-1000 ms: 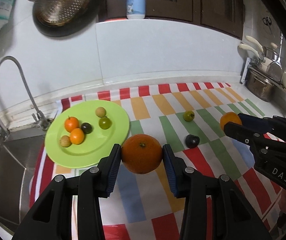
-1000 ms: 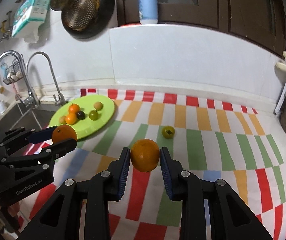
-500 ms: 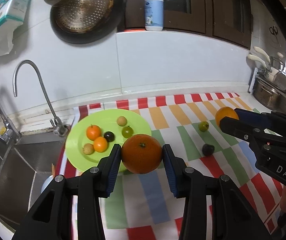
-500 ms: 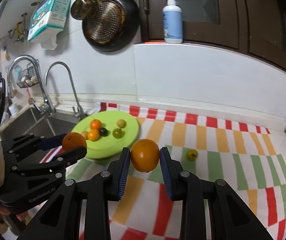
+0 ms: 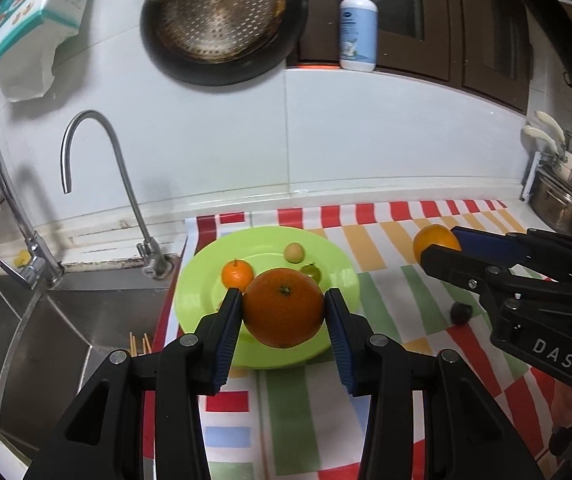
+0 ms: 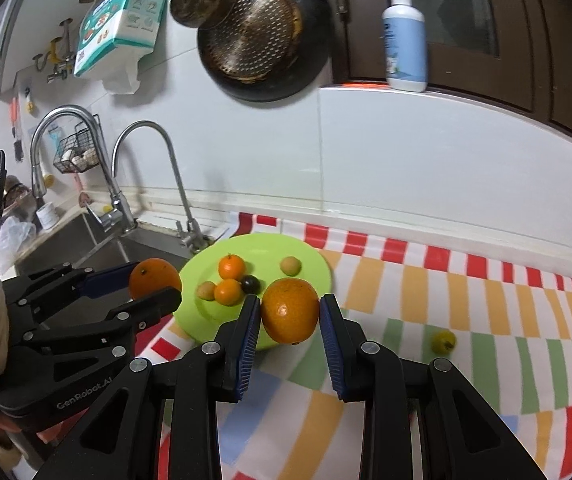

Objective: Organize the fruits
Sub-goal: 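Carry both oranges onto the green plate and open both grippers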

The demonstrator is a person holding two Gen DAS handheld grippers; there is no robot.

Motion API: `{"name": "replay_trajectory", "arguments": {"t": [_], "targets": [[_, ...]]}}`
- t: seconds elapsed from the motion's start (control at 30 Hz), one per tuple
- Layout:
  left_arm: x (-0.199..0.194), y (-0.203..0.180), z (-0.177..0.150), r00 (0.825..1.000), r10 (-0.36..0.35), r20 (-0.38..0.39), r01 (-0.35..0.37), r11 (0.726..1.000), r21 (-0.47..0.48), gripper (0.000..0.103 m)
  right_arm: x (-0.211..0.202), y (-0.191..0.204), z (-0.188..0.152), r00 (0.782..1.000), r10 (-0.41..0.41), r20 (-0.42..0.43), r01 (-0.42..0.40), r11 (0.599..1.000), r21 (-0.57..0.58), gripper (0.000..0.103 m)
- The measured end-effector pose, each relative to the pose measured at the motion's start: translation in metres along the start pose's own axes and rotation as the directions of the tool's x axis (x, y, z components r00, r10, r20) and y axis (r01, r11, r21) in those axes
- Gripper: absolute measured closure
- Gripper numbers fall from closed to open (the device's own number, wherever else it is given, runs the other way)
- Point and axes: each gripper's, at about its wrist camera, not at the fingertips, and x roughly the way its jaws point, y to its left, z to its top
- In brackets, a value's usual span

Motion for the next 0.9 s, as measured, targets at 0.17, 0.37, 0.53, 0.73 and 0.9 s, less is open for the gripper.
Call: {"name": "replay_trajectory", "arguments": {"t": [0.17, 0.37, 0.53, 0.73, 0.9], "targets": [[0.013, 0.013, 0.000, 1.000, 0.010, -0.019, -0.010, 1.000, -0.020, 0.062, 0.025, 0.007, 0.005, 0.999, 0.021, -0.029, -0.022, 1.000, -0.015, 0.071], [0.032, 0.022, -0.002, 0.999, 0.001, -0.043, -0.002, 1.000, -0.027, 0.062, 0.053, 0.006, 0.007, 0.996, 0.050, -0.075, -0.052, 0.998, -0.023, 0.071], [0.052, 0.025, -0.006, 0.997, -0.011, -0.073, 0.008, 0.999, -0.037, 0.062, 0.079, 0.005, 0.006, 0.992, 0.067, -0.111, -0.070, 0.997, -0.027, 0.071], [0.078, 0.028, -0.011, 0.993, -0.027, -0.118, 0.021, 0.998, -0.051, 0.062, 0.107, -0.001, 0.003, 0.985, 0.076, -0.155, -0.079, 0.997, -0.016, 0.071], [0.091, 0.028, -0.014, 0.989, -0.042, -0.143, 0.035, 0.998, -0.052, 0.062, 0.125, -0.004, -0.001, 0.978, 0.088, -0.187, -0.089, 0.996, 0.003, 0.071]]}}
